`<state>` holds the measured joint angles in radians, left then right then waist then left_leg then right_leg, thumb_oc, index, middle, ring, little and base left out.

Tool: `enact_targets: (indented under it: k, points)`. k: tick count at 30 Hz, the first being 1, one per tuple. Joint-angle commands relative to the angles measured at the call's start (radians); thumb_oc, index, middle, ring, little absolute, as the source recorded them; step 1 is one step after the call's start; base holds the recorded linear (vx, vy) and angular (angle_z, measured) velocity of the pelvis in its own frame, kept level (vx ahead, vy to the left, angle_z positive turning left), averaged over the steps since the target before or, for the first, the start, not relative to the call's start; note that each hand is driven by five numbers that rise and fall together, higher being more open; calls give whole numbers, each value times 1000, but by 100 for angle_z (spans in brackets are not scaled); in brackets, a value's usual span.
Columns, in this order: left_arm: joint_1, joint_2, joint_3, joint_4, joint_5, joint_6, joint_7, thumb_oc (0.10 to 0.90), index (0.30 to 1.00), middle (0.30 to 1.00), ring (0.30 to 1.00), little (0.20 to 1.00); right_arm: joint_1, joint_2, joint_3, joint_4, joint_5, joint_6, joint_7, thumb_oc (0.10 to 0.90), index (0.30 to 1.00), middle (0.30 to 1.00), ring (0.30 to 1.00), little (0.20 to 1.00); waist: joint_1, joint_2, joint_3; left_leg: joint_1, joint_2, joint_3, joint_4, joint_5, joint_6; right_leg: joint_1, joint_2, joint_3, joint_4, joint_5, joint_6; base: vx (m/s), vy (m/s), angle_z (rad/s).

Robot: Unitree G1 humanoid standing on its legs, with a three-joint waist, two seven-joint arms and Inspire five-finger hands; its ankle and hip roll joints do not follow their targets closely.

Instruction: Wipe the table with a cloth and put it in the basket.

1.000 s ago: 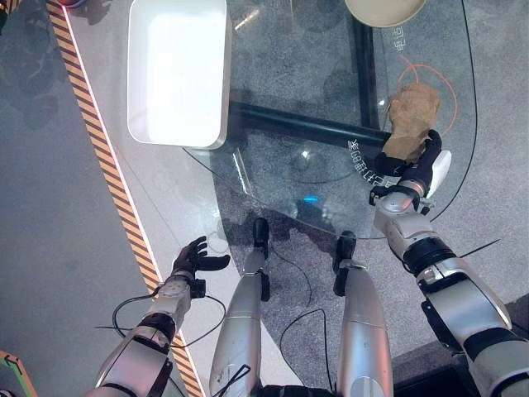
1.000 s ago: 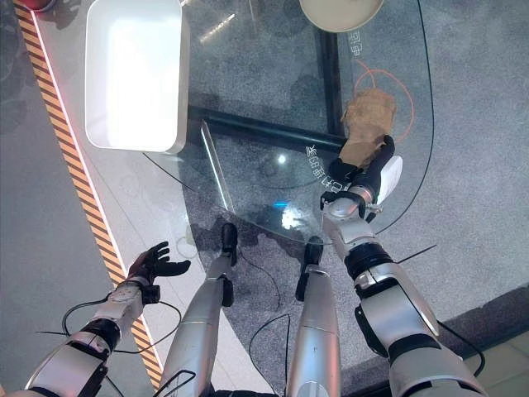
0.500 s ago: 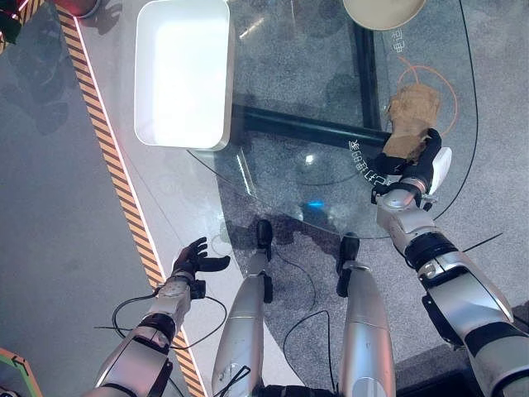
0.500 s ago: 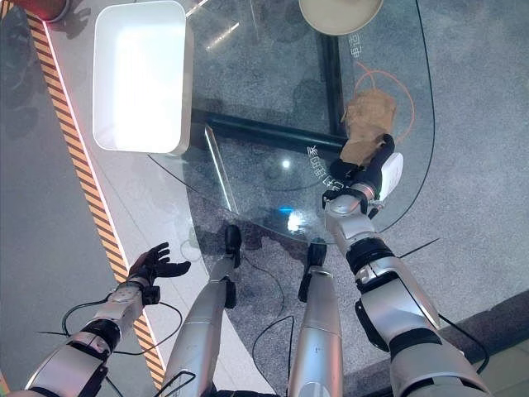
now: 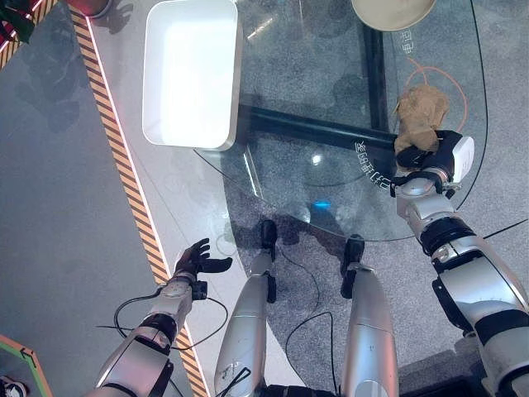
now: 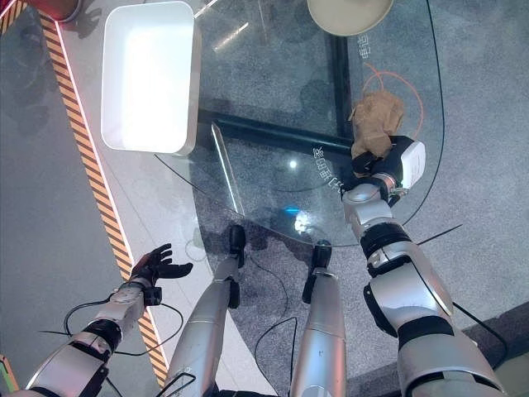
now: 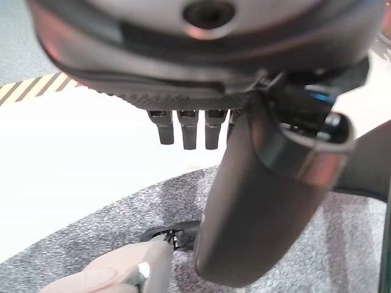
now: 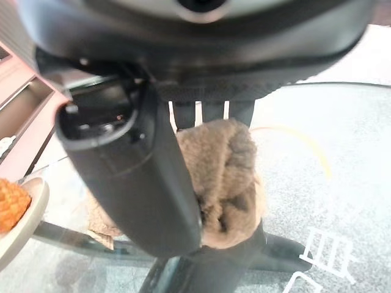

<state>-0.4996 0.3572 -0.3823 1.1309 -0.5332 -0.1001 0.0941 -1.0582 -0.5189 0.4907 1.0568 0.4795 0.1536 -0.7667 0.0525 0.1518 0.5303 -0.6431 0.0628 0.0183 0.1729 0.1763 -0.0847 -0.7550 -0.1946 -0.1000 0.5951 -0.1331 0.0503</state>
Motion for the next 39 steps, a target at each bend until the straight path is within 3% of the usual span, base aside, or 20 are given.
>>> enact_targets:
  k: [1,9,15,29,39]
  points:
    - [14,16,-19,42,-6,-17,12,800,900,900,900,900,-70,49,60,27,-21,-22,82,100,300,300,300,200,34,27,-10,-40,-56,18,140,-134,35,46,-4,-38,-192,89,-2,0,0,0]
    - [13,17,-25,32,-11,-12,13,800,900,900,900,900,-79,36,53,36,-11,-43,60,100,300,300,300,200,35,26,-10,-48,-55,16,140,-133,36,39,-3,-41,-193,94,1,0,0,0]
    - [23,25,-24,8,-4,-1,26,800,900,900,900,900,-98,34,69,-23,-79,-92,83,100,300,300,300,200,40,20,-10,-56,-54,9,139,-132,36,33,1,-42,-193,98,7,0,0,0]
    - [35,20,-2,-31,9,7,26,800,900,900,900,900,-106,74,213,-365,-284,-26,195,100,300,300,300,200,42,10,-10,-42,-59,7,107,-114,29,47,4,-46,-221,104,5,-2,19,-1]
    - [45,1,5,-28,23,1,23,800,900,900,900,900,-74,114,300,-441,-445,2,309,100,300,300,300,200,49,19,-10,-18,-67,4,89,-106,28,70,-5,-50,-232,102,4,6,16,10]
